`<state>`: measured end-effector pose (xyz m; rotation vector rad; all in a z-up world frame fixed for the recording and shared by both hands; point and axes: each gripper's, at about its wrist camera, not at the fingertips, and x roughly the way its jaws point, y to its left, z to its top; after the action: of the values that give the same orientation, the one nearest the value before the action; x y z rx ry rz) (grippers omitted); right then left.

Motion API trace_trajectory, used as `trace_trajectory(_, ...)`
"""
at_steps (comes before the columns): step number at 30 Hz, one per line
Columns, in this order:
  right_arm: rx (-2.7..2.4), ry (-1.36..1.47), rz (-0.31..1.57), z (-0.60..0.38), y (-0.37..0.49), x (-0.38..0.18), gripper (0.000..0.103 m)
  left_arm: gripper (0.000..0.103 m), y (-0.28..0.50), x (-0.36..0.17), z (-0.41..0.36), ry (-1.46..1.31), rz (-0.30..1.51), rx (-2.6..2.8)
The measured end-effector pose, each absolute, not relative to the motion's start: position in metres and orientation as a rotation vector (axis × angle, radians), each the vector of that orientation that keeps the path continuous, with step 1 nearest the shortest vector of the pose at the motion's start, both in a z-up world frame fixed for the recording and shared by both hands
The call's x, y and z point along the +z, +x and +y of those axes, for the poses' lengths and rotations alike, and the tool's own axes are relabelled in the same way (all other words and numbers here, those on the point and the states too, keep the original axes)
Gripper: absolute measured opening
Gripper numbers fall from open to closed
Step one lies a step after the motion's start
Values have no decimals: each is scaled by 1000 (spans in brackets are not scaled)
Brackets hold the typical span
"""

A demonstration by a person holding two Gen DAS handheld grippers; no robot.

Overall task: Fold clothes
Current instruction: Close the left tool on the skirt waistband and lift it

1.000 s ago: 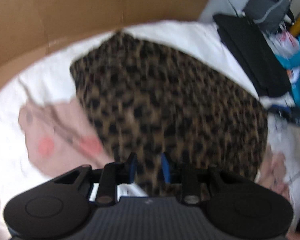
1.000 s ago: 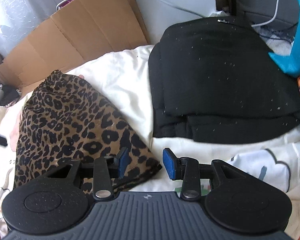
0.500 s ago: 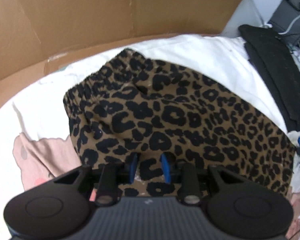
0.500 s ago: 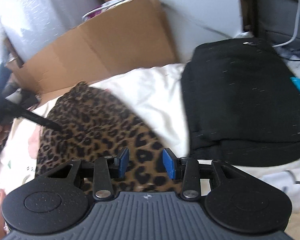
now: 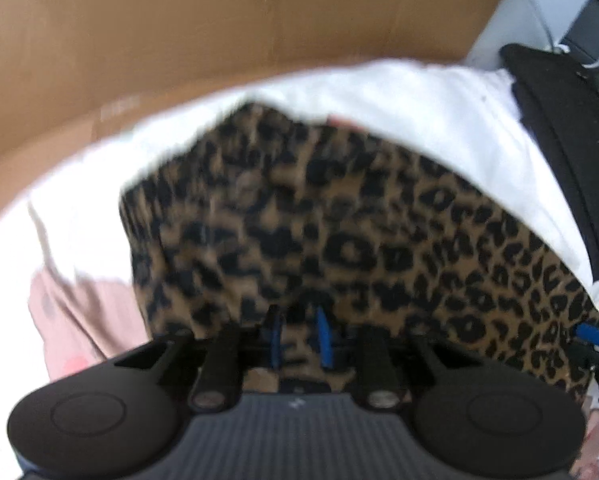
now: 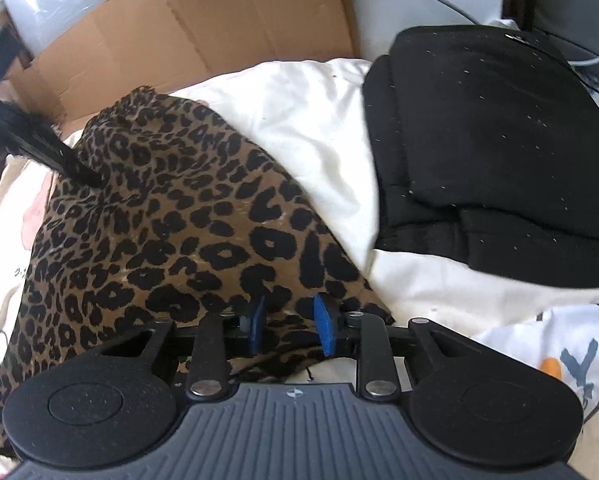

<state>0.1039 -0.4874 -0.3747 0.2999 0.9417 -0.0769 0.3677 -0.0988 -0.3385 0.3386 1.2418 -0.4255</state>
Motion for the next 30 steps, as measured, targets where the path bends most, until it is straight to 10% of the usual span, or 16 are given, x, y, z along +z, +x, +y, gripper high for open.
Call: trace_trajectory(30, -108, 343, 969, -508, 94, -375, 19, 17, 410, -321, -98, 277, 1187, -336)
